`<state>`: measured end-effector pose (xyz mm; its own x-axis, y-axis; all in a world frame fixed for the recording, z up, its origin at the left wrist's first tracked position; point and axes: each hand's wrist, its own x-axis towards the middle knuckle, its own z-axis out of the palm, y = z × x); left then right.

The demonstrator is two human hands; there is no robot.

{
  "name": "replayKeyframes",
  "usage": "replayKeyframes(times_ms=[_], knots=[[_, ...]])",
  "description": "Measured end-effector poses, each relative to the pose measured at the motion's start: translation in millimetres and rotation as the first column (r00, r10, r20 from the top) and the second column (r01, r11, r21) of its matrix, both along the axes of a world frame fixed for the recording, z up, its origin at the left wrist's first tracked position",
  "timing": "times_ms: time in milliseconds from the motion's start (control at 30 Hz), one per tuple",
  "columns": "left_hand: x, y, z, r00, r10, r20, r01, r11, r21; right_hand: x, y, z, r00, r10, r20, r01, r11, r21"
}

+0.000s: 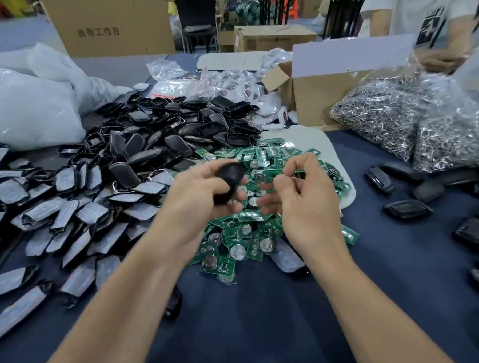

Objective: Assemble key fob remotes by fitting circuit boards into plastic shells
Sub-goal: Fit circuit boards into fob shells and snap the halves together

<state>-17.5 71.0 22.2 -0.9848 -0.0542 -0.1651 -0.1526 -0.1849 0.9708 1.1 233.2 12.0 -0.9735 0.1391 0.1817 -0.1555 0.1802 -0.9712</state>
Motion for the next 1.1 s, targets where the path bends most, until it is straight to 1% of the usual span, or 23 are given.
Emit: replayKeyframes(times_ms=[33, 133, 200, 300, 400, 567, 667, 733, 800, 900, 1000, 1033, 1100], knots=[[5, 6, -7, 1.000, 0.015, 0.003, -0.015, 1.000, -0.014, 0, 1, 0, 1.000, 0.005, 0.003, -0.005, 1.000, 0.014], [12, 16, -25, 0.993, 0.111, -0.031, -0.114, 0.978, -0.177, 0, 2, -1, 0.999, -0.025, -0.025, 0.028, 0.993, 0.118], [12, 14, -29, 0.992, 0.114, -0.053, -0.123, 0.969, -0.213, -1, 1, -2, 0.997, -0.070, -0.035, 0.074, 0.989, 0.131], [11, 10, -29, 0.993, 0.105, -0.054, -0.114, 0.974, -0.194, -4, -1, -3, 0.994, -0.109, -0.008, 0.109, 0.990, 0.094], [11, 11, -27, 0.989, 0.117, -0.095, -0.132, 0.976, -0.176, -9, -2, -4, 0.995, -0.102, 0.011, 0.100, 0.990, 0.100], [10, 12, -24, 0.978, 0.161, -0.130, -0.181, 0.971, -0.157, -14, 0, -6, 0.993, -0.117, 0.034, 0.119, 0.992, -0.036], [11, 13, -22, 0.975, 0.174, -0.142, -0.201, 0.956, -0.213, -15, 1, -6, 0.992, -0.113, 0.062, 0.119, 0.988, -0.099], [11, 12, -22, 0.971, 0.174, -0.161, -0.215, 0.934, -0.284, -15, 2, -5, 0.995, -0.084, 0.062, 0.091, 0.988, -0.126], [11, 11, -21, 0.971, 0.154, -0.182, -0.205, 0.928, -0.310, -14, 3, -3, 0.999, -0.018, 0.037, 0.023, 0.991, -0.131], [12, 12, -20, 0.977, 0.106, -0.184, -0.158, 0.941, -0.298, -11, 4, -1, 0.997, 0.072, 0.015, -0.070, 0.990, -0.122], [12, 12, -20, 0.981, 0.093, -0.170, -0.135, 0.957, -0.256, -8, 2, 0, 0.996, 0.094, 0.005, -0.090, 0.971, -0.220], [12, 11, -20, 0.983, 0.083, -0.166, -0.122, 0.964, -0.236, -7, 1, 0, 0.996, 0.093, -0.001, -0.090, 0.969, -0.228], [12, 10, -21, 0.987, 0.051, -0.154, -0.085, 0.971, -0.224, -5, -3, -4, 0.997, 0.077, -0.004, -0.076, 0.981, -0.177]])
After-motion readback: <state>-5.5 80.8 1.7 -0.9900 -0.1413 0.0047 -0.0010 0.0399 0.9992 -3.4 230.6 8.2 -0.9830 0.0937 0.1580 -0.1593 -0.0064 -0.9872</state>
